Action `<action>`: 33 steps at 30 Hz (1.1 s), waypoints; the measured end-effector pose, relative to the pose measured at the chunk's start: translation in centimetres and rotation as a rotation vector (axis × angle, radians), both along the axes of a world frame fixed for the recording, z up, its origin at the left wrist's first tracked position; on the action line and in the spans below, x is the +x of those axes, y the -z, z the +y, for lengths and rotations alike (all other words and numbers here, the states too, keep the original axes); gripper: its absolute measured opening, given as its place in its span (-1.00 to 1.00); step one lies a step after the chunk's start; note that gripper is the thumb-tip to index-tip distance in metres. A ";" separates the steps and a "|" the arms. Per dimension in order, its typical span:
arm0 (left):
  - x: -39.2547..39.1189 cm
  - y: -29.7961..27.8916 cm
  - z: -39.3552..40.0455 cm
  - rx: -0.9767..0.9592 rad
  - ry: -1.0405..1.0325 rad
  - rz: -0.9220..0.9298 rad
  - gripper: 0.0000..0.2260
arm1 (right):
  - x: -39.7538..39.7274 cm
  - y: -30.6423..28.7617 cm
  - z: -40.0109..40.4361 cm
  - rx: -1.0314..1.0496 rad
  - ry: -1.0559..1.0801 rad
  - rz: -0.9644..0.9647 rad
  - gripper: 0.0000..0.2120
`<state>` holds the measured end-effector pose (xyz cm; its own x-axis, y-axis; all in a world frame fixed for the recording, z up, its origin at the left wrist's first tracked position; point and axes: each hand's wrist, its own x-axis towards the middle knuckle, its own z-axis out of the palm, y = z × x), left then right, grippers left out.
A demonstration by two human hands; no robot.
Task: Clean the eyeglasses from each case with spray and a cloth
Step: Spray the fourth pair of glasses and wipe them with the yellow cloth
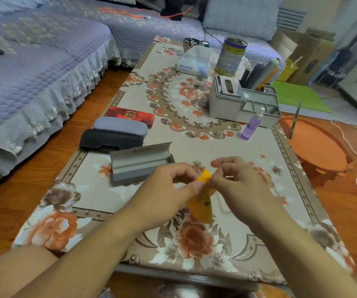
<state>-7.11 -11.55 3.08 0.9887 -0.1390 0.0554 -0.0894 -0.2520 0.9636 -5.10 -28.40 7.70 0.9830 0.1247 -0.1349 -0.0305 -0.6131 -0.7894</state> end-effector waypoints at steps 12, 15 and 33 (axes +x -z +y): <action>0.4 -1.3 6.0 -0.080 0.216 0.256 -0.89 | 1.6 3.6 -0.6 0.648 -0.429 0.356 -0.81; 0.6 -1.1 7.0 -0.187 0.134 0.325 -0.85 | 2.7 3.9 0.2 0.448 -0.406 0.282 -0.79; 4.1 1.3 9.4 0.599 -0.635 0.021 -0.85 | 9.6 6.3 7.2 0.017 -0.110 -0.031 -0.87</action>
<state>-3.02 -2.11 1.75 0.8891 0.4386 0.1306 0.2557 -0.7129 0.6530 4.52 -21.16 1.43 0.9668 0.2345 -0.1018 0.0609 -0.5980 -0.7992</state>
